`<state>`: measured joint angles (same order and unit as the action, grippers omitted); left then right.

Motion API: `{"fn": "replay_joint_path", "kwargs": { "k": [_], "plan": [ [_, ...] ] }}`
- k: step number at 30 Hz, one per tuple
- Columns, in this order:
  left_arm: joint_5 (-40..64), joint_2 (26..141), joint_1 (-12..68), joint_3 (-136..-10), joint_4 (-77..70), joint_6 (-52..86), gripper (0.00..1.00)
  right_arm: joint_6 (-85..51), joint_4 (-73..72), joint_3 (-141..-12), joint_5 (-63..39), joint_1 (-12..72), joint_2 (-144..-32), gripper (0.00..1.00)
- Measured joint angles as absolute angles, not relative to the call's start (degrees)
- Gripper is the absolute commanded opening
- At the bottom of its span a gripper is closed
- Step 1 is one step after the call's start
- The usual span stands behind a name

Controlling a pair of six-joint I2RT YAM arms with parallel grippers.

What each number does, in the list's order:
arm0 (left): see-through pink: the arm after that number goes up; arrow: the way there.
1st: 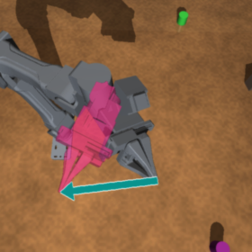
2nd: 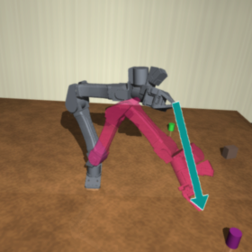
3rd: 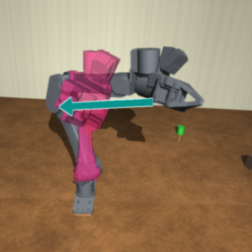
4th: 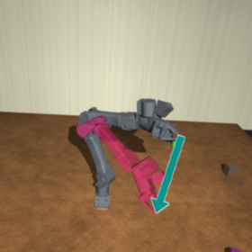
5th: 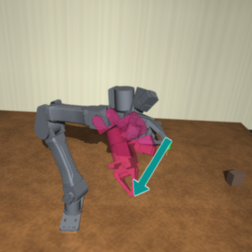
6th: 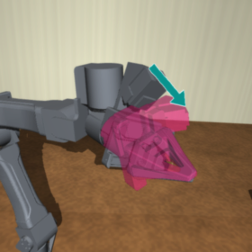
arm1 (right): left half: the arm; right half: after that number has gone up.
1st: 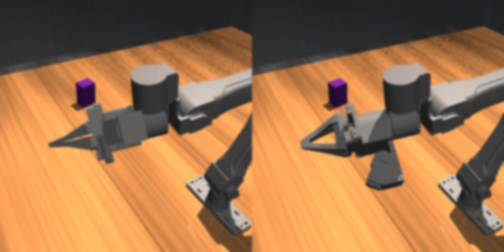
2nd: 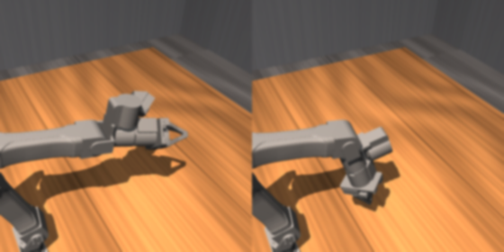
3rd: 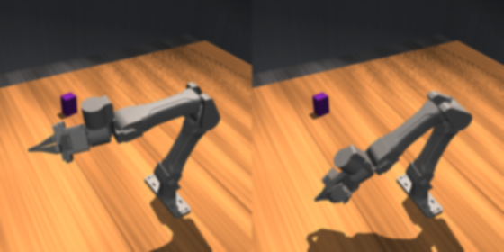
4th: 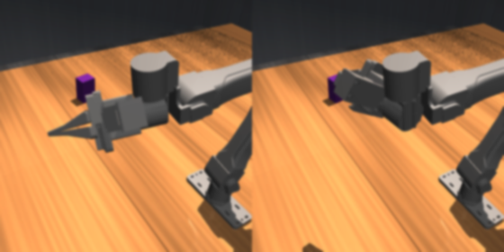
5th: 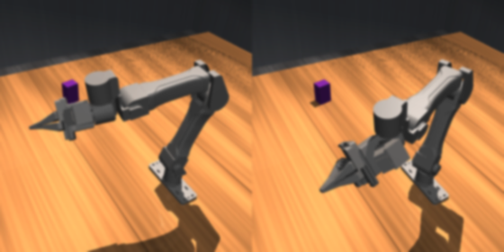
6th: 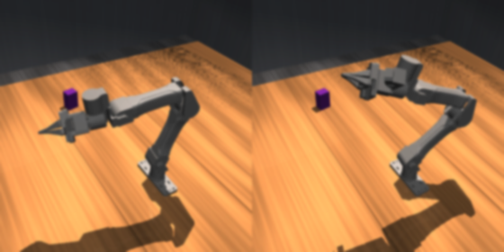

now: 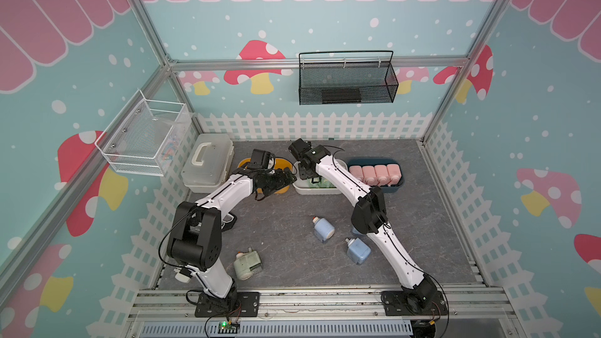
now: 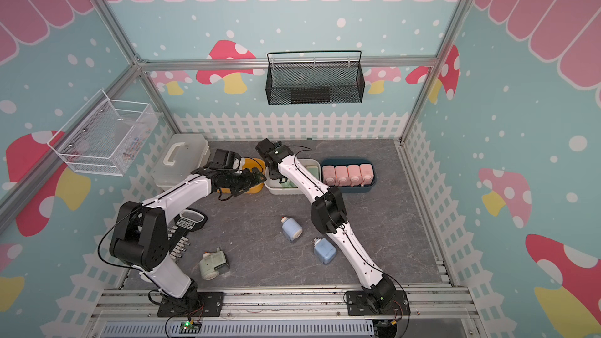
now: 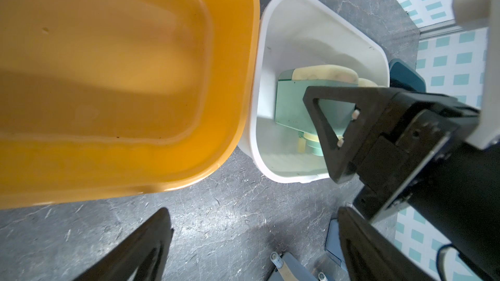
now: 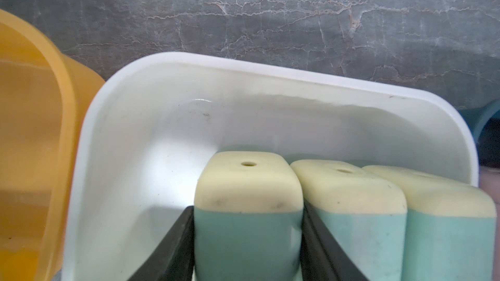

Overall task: Place the pencil sharpeners by color into the storage box
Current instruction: Place the pencil sharpener in the storage box.

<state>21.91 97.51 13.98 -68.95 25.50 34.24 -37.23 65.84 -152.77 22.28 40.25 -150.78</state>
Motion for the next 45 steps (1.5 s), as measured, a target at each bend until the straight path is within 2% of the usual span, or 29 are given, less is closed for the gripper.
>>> {"fn": "replay_joint_path", "kwargs": {
  "k": [5, 8, 15, 19, 20, 21, 33, 36, 37, 39, 40, 45],
  "plan": [
    [21.9, 97.5, 14.0, -68.9, 25.5, 34.2, 0.96, -37.8, 66.1, -152.8, 22.1, 40.2, -150.8, 0.36],
    [21.9, 97.5, 14.0, -68.9, 25.5, 34.2, 0.96, -38.0, 66.2, -152.8, 22.0, 40.2, -150.8, 0.43],
    [21.9, 97.5, 14.0, -68.9, 26.0, 34.2, 0.96, -37.6, 66.3, -152.8, 21.7, 40.2, -150.6, 0.53],
    [21.9, 97.5, 14.0, -68.9, 26.1, 34.2, 0.96, -36.8, 66.5, -152.8, 21.6, 40.2, -150.3, 0.62],
    [21.9, 97.5, 14.0, -68.9, 26.1, 34.2, 0.96, -36.6, 66.5, -152.8, 21.6, 40.2, -150.1, 0.69],
    [21.9, 97.5, 14.0, -68.9, 26.1, 34.2, 0.96, -36.4, 66.5, -152.8, 21.6, 40.2, -149.9, 0.71],
    [21.9, 97.5, 14.0, -68.9, 26.3, 34.2, 0.96, -34.7, 66.6, -152.8, 22.7, 40.1, -148.2, 0.73],
    [21.8, 97.4, 14.0, -68.9, 26.3, 34.2, 0.96, -32.4, 66.2, -152.8, 21.5, 40.1, -148.2, 0.78],
    [21.8, 97.3, 14.0, -68.9, 26.3, 34.2, 0.96, -31.6, 65.9, -152.8, 20.8, 40.1, -148.2, 0.87],
    [21.6, 97.1, 13.9, -68.8, 26.3, 34.2, 0.96, -30.2, 65.3, -152.8, 19.4, 40.1, -148.2, 0.87],
    [21.6, 97.1, 13.9, -68.7, 26.3, 34.2, 0.96, -29.8, 65.0, -152.8, 19.0, 40.1, -148.2, 0.97],
    [21.6, 97.0, 13.5, -68.1, 26.3, 34.2, 0.96, -28.8, 64.5, -152.8, 19.5, 40.1, -148.2, 0.98]
  ]
}}
